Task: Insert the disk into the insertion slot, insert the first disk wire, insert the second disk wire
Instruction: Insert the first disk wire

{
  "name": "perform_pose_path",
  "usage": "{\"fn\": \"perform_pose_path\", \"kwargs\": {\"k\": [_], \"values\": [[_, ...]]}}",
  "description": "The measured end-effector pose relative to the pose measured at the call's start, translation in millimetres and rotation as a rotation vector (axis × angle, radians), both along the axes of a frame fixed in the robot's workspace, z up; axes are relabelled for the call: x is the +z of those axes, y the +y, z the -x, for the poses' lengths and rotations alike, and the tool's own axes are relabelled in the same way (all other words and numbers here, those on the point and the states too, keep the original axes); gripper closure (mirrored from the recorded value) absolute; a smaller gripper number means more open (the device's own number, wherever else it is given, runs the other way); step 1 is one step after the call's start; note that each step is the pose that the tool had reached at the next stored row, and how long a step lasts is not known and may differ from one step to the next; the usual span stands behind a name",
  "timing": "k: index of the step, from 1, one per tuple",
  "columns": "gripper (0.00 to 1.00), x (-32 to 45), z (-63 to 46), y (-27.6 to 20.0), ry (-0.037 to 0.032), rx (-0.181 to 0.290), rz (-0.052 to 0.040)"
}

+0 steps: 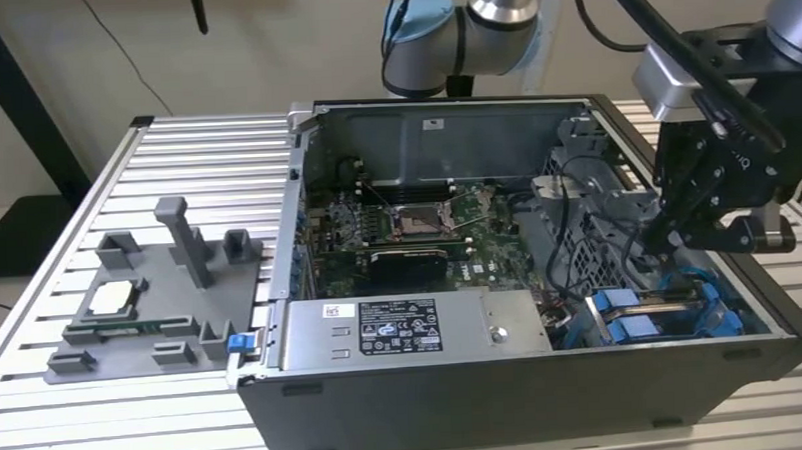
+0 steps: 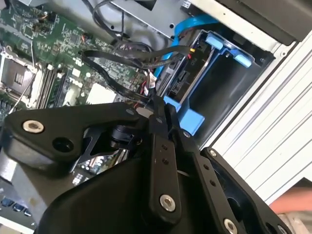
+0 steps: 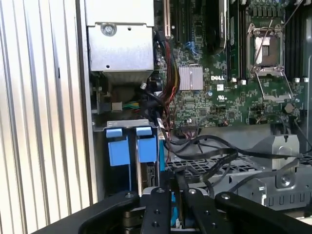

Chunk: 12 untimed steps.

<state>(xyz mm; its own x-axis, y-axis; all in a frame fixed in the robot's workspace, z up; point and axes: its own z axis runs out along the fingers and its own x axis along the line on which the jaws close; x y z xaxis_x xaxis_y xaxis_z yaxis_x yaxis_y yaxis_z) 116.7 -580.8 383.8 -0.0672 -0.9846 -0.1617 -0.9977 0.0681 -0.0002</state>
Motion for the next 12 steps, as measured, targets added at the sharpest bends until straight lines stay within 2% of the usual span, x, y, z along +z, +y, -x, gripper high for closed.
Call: {"fn": "perform_pose_path", "kwargs": {"k": [1,5,6,7,10,11,12], "values": [[1.0,-0.1,0.6,0.0,-0.0052,0.002,0.0018],[1.0,-0.8,4.6,-0.2,-0.0458,0.006,0.0094],[1.0,-1.2,5.7,-0.2,-0.0542,0.008,0.01],[1.0,-2.0,5.8,-0.2,-0.0566,0.01,0.0108],[1.0,-2.1,5.8,-0.3,-0.0568,0.011,0.0123],[1.0,-2.5,5.9,-0.2,-0.0591,0.011,0.0122],[1.0,-3.2,6.0,-0.3,-0.0661,0.011,0.0124]]}}
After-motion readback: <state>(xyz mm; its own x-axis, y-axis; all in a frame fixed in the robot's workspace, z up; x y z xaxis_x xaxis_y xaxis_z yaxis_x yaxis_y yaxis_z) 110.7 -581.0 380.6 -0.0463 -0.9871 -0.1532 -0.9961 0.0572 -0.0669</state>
